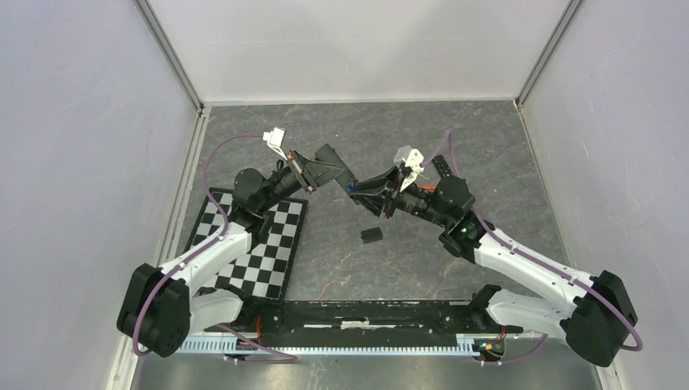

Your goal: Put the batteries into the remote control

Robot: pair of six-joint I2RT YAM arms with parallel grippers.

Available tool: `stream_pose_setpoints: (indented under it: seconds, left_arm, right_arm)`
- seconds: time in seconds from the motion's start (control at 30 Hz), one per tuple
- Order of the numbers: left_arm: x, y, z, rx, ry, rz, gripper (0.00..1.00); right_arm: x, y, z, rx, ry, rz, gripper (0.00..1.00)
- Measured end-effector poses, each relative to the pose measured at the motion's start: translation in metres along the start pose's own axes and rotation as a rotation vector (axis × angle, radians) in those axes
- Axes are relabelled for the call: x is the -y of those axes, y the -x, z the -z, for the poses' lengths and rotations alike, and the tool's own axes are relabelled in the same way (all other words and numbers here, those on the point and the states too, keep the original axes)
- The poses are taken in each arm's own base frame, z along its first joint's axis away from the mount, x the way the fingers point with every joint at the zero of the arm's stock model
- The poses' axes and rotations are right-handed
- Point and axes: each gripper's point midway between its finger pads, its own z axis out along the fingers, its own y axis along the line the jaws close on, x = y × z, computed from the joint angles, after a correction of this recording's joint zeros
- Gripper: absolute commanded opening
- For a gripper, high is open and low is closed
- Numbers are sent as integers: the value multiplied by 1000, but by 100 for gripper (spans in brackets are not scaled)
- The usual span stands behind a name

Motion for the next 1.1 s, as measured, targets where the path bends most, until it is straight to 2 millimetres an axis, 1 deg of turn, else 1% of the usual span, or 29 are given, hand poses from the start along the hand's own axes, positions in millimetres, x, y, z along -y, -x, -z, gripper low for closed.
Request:
stream_pose_setpoints:
  seconds: [0.2, 0.33, 0.5, 0.6, 0.67, 0.9, 0.97, 1.1]
  left_arm:
    - [0, 1, 0, 4, -1, -1, 2]
    - [1, 1, 0, 6, -4, -4, 2]
    - [1, 2, 0, 9, -3, -3, 2]
    - [1, 2, 0, 11, -3, -3, 2]
    - [1, 2, 0, 11, -3, -4, 2]
    - [0, 3, -1, 17, 0, -3, 2]
    - [0, 4, -1, 21, 2, -4, 2]
    - [0, 5, -1, 22, 2, -4, 2]
  right_arm:
    - [4, 3, -1, -3, -28, -18, 23]
    - [6, 2, -1, -13, -42, -29, 17]
    - [6, 0, -1, -17, -43, -36, 14]
    - [6, 0, -1, -16, -44, -45, 14]
    - [6, 1, -1, -15, -48, -56, 18]
    - [6, 3, -2, -11, -59, -108, 41]
    - [5, 7, -2, -6, -62, -123, 45]
    - [5, 18, -4, 16, -72, -159, 57]
